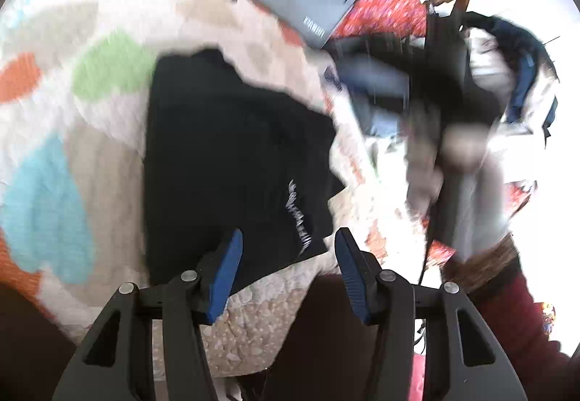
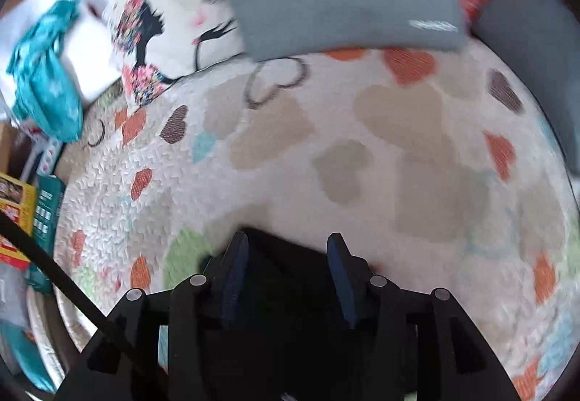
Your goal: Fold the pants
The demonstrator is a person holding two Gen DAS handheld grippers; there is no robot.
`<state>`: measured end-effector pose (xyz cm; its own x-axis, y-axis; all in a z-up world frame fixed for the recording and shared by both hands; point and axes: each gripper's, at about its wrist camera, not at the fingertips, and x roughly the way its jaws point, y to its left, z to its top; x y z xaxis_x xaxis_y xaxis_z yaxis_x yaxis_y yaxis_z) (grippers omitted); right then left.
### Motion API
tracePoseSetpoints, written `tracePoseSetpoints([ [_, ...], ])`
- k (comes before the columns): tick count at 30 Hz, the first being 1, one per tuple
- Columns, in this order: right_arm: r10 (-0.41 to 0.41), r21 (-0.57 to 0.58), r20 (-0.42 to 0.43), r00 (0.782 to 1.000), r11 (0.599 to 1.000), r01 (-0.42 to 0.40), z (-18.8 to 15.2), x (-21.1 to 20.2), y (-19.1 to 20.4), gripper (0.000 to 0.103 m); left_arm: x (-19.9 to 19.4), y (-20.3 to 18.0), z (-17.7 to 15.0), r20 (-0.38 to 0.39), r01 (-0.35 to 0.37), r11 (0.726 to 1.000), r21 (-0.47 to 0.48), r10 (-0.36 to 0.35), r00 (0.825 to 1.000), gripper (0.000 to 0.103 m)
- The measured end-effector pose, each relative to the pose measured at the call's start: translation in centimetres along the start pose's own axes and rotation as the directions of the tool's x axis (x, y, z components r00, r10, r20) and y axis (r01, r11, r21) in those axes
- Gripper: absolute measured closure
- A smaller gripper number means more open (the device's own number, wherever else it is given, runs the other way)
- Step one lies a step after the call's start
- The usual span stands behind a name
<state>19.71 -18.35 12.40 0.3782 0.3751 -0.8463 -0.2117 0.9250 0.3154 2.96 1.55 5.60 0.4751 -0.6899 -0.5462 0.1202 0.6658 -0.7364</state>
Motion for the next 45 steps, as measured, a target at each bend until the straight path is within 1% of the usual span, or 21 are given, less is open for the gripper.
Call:
tracePoseSetpoints([
  [2,0.028,0.052,0.001,1.0,0.998,-0.028,-2.0,-1.5,-3.3,0.047,-2.1,0.4,0.5,0.044,-0.009,1.0,-0.008,0.009,0.999,0.051],
  [4,0.078,0.11,0.012,0.997,0.991,-0.079,-3.8,-2.8,-6.5,0.044,-3.8,1.7,1.3,0.081,-0.02,0.998,-0.054,0.025,0.996,0.049],
  [6,0.131,0.166,0.028,0.991,0.977,-0.134,-5.6,-3.4,-8.9,0.036,-4.6,3.1,1.9,0.097,-0.048,0.993,-0.104,0.058,0.994,0.048],
  [8,0.18,0.216,0.034,0.983,0.959,-0.183,-7.4,-3.6,-10.9,0.029,-5.0,4.4,2.3,0.092,-0.094,0.983,-0.159,0.109,0.99,0.048],
  [12,0.241,0.273,0.017,0.97,0.932,-0.237,-9.2,-1.9,-12.5,0.028,-3.6,5.7,2.8,0.051,-0.135,0.974,-0.18,0.146,0.988,0.048],
  [18,0.371,0.333,-0.007,0.929,0.877,-0.348,-10.2,1.5,-12.2,0.027,0.7,6.1,3.8,-0.019,-0.086,0.979,-0.187,0.084,0.996,0.048],
  [22,0.391,0.324,-0.018,0.92,0.873,-0.365,-10.7,2.9,-11.2,0.021,3.3,6.0,4.3,-0.055,-0.081,0.984,-0.158,0.073,0.996,0.046],
  [23,0.397,0.322,-0.012,0.918,0.87,-0.373,-10.6,3.0,-11.0,0.016,3.6,6.0,4.4,-0.064,-0.083,0.985,-0.152,0.074,0.995,0.043],
  [25,0.413,0.325,-0.002,0.911,0.861,-0.39,-10.4,3.4,-10.6,0.015,4.6,6.1,4.7,-0.08,-0.069,0.987,-0.142,0.058,0.995,0.038],
  [27,0.429,0.313,-0.005,0.903,0.859,-0.406,-10.1,4.0,-10.0,0.015,5.2,6.0,5.3,-0.086,-0.044,0.991,-0.127,0.033,0.996,0.026],
  [29,0.427,0.303,-0.001,0.904,0.862,-0.407,-10.0,4.4,-9.5,0.014,5.8,5.7,5.9,-0.1,-0.023,0.993,-0.117,0.011,0.995,0.014],
  [31,0.418,0.288,0.012,0.908,0.869,-0.403,-9.8,4.7,-8.6,0.009,6.8,5.3,6.6,-0.125,0.003,0.995,-0.096,-0.015,0.992,0.003],
  [32,0.409,0.279,0.018,0.912,0.874,-0.397,-9.8,4.8,-8.3,0.009,7.2,5.0,6.9,-0.133,0.008,0.996,-0.087,-0.02,0.991,0.0],
  [36,0.353,0.237,0.036,0.935,0.906,-0.351,-9.9,5.0,-6.5,0.01,8.0,4.7,7.7,-0.127,-0.027,0.995,-0.097,0.014,0.992,0.0],
  [37,0.349,0.23,0.036,0.937,0.909,-0.347,-10.1,4.9,-6.2,0.015,8.0,4.6,7.7,-0.131,-0.036,0.995,-0.097,0.023,0.991,0.0],
  [38,0.347,0.23,0.035,0.937,0.91,-0.345,-10.2,4.9,-6.0,0.023,7.8,4.4,7.6,-0.128,-0.053,0.995,-0.088,0.042,0.991,0.009],
  [39,0.347,0.231,0.033,0.937,0.91,-0.345,-10.3,4.7,-5.8,0.028,7.7,4.0,7.4,-0.124,-0.097,0.993,-0.065,0.089,0.988,0.028],
  [40,0.354,0.233,0.031,0.935,0.907,-0.351,-10.4,4.5,-5.7,0.04,7.4,3.6,7.0,-0.122,-0.161,0.987,-0.023,0.157,0.98,0.037],
  [41,0.36,0.232,0.033,0.933,0.905,-0.357,-10.5,4.2,-5.6,0.051,7.2,3.5,6.9,-0.121,-0.166,0.986,-0.011,0.164,0.979,0.047],
  [42,0.366,0.223,0.039,0.93,0.904,-0.365,-10.5,3.8,-5.4,0.055,6.6,3.6,6.7,-0.118,-0.146,0.989,-0.025,0.142,0.983,0.053],
  [45,0.38,0.176,0.044,0.924,0.907,-0.382,-10.2,2.4,-4.2,0.063,5.2,4.2,6.7,-0.105,-0.133,0.988,-0.076,0.125,0.987,0.056],
])
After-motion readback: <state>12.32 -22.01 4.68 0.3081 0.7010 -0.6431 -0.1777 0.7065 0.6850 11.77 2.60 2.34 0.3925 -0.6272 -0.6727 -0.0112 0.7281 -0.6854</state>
